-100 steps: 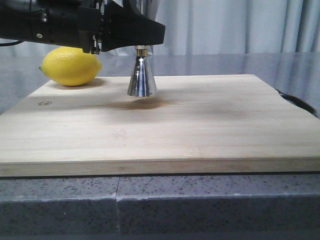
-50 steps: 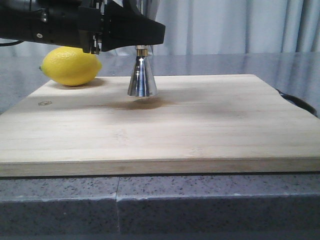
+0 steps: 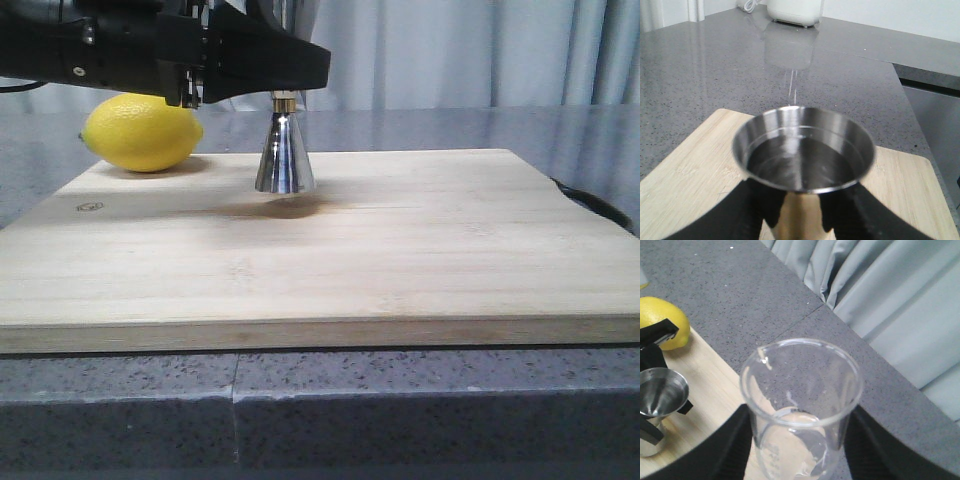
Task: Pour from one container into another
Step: 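Tilt the beaker upright and move it back with the right gripper, then lower the beaker onto the board and open the right gripper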
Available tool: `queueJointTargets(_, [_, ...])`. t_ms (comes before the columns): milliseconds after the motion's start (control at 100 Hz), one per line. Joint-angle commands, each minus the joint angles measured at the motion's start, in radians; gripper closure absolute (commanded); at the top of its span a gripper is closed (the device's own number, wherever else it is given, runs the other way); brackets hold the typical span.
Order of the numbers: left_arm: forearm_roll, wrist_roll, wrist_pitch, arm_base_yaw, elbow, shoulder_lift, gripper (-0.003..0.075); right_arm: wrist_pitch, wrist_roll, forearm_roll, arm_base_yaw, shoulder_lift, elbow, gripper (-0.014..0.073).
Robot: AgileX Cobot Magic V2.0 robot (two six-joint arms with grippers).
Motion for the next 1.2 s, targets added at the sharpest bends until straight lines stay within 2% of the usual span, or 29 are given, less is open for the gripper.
queueJointTargets(0, [-0.085, -0.008, 0.102, -0.01, -0.028, -0.039, 0.0482, -0.167, 0.051, 0.028, -0.056, -0.083, 0.066, 0.0337])
queueJointTargets(150, [-0.085, -0.008, 0.102, -0.01, -0.028, -0.039, 0.0482, -0.357, 0.147, 0.034, -0.126, -0.167, 0.281, 0.0337])
queueJointTargets(330, [-0.085, -0.008, 0.102, -0.01, -0.028, -0.039, 0.0482, -0.654, 0.285, 0.035, -0.183, -0.214, 0.517, 0.0337])
queueJointTargets(520, [-0.085, -0.008, 0.102, -0.01, -0.028, -0.039, 0.0482, -0.899, 0.31, 0.05, -0.224, -0.207, 0.713, 0.0337])
queueJointTargets(880, [-0.085, -0.008, 0.102, -0.01, -0.028, -0.039, 0.0482, -1.252, 0.308, 0.076, -0.315, -0.108, 0.905, 0.0337])
queueJointTargets(1190, [-0.085, -0.008, 0.102, -0.01, -0.028, -0.039, 0.0482, -1.371, 0.289, 0.076, -0.322, 0.053, 0.909, 0.0337])
